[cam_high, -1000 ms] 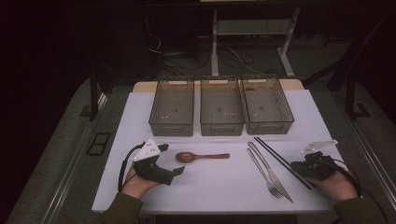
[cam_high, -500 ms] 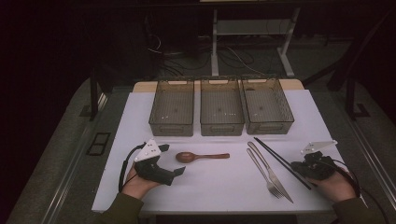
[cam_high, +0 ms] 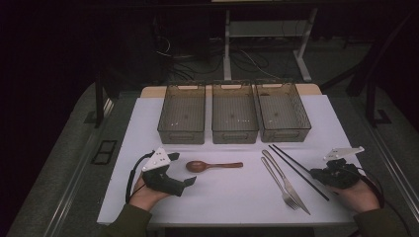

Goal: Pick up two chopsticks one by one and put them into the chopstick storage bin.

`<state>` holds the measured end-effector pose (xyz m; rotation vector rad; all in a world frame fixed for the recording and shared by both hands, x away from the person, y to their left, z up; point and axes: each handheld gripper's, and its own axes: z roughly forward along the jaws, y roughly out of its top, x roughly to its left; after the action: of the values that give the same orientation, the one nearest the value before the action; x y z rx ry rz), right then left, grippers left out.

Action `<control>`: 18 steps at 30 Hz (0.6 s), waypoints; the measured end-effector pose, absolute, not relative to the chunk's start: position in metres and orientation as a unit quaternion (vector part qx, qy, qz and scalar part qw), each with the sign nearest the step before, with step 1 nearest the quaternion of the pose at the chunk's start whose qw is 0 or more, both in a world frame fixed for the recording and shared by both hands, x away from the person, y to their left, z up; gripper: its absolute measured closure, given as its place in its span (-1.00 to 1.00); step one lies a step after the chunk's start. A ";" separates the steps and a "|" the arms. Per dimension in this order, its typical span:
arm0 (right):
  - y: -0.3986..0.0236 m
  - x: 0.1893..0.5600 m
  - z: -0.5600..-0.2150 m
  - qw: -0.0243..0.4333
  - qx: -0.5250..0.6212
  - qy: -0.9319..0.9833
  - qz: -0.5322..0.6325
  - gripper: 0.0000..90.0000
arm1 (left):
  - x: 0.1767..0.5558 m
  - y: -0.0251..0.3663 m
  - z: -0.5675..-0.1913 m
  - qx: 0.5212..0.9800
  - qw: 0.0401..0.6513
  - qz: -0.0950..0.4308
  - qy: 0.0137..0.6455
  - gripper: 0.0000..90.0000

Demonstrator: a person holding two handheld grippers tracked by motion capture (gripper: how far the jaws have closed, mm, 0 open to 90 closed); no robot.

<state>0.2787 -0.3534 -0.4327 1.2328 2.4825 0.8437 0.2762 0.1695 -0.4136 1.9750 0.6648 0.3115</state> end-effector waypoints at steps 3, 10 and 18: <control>-0.355 0.279 -0.431 0.121 0.424 0.848 0.295 0.89 | 0.276 0.169 -0.414 0.814 0.495 0.128 0.275 -1.00; -0.360 0.277 -0.424 0.125 0.423 0.840 0.317 0.89 | 0.276 0.168 -0.414 0.814 0.495 0.127 0.274 -1.00; -0.364 0.275 -0.417 0.128 0.418 0.833 0.339 0.89 | 0.276 0.167 -0.415 0.816 0.495 0.126 0.272 -1.00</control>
<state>0.2752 -0.3639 -0.4167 1.2165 2.4226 0.9853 0.2760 0.1672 -0.4147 1.9777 0.6590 0.3051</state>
